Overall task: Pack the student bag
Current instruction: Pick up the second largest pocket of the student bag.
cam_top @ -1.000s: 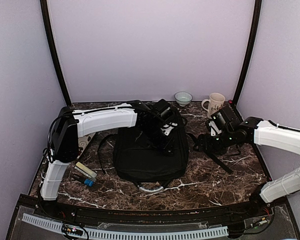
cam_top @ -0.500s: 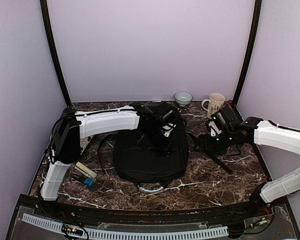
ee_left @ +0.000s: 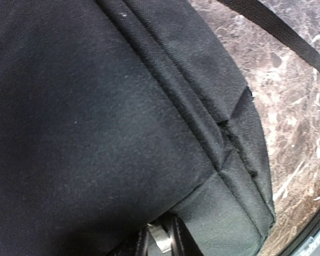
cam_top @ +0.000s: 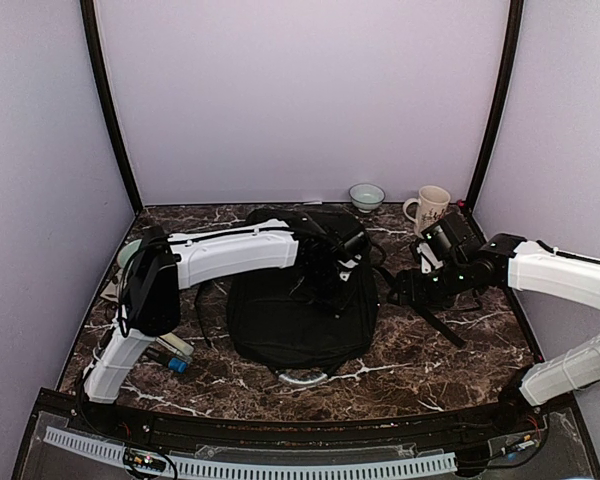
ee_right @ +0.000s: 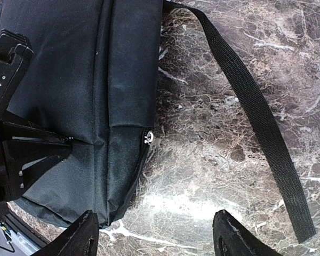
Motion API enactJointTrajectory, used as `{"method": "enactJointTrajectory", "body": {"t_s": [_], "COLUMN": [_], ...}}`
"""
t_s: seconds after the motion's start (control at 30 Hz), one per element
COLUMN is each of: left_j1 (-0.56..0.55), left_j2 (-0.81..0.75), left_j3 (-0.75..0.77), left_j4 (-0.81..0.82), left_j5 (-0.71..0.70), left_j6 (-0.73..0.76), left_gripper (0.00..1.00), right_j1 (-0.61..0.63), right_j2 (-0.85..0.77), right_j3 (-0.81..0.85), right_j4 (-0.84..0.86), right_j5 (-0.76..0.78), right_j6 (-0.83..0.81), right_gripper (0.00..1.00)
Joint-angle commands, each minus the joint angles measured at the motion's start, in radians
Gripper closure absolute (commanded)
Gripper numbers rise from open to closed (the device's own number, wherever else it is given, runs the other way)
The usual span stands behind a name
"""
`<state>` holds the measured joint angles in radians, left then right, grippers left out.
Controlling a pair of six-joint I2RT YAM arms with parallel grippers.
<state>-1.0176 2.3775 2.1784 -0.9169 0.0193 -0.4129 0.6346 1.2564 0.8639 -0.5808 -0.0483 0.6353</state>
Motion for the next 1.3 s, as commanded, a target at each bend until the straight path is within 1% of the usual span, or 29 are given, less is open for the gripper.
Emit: {"method": "enactJointTrajectory", "body": {"t_s": [0.0, 0.13, 0.33, 0.5, 0.63, 0.8, 0.87, 1.0, 1.03, 1.17, 1.2, 1.27], "left_j1": [-0.004, -0.004, -0.004, -0.004, -0.004, -0.004, -0.005, -0.006, -0.006, -0.010, -0.011, -0.016], "left_j2": [0.029, 0.032, 0.003, -0.035, -0.050, -0.052, -0.053, -0.052, -0.051, -0.047, -0.045, -0.039], "left_j3": [0.011, 0.011, 0.027, 0.024, 0.011, -0.029, -0.041, -0.058, -0.062, -0.081, -0.084, -0.085], "left_j4": [-0.077, -0.084, -0.062, -0.037, -0.028, -0.020, -0.012, -0.001, 0.000, -0.006, -0.005, -0.001], "left_j5": [-0.103, -0.119, -0.102, -0.049, -0.018, -0.006, 0.001, 0.005, 0.003, -0.004, -0.005, -0.003], "left_j6": [-0.023, -0.023, -0.020, -0.018, -0.027, -0.046, -0.058, -0.070, -0.077, -0.103, -0.106, -0.111], "left_gripper": [0.86, 1.00, 1.00, 1.00, 1.00, 1.00, 0.93, 0.76, 0.73, 0.72, 0.73, 0.79], "right_j1": [-0.007, -0.007, -0.008, -0.008, -0.007, -0.007, -0.007, -0.007, -0.007, -0.007, -0.006, -0.007], "right_j2": [-0.013, -0.017, -0.017, 0.000, 0.056, 0.141, 0.165, 0.198, 0.201, 0.208, 0.210, 0.215], "right_j3": [0.013, 0.013, 0.010, 0.000, 0.009, 0.037, 0.041, 0.045, 0.045, 0.037, 0.037, 0.037], "right_j4": [-0.013, -0.016, 0.013, 0.092, 0.156, 0.197, 0.215, 0.229, 0.229, 0.230, 0.230, 0.229], "right_j5": [0.014, 0.015, -0.004, -0.042, -0.066, -0.091, -0.104, -0.121, -0.123, -0.128, -0.128, -0.130], "right_j6": [-0.022, -0.029, -0.054, -0.071, -0.074, -0.066, -0.062, -0.061, -0.063, -0.069, -0.072, -0.076], "right_gripper": [0.26, 0.26, 0.25, 0.21, 0.17, 0.15, 0.15, 0.16, 0.16, 0.16, 0.16, 0.17]}}
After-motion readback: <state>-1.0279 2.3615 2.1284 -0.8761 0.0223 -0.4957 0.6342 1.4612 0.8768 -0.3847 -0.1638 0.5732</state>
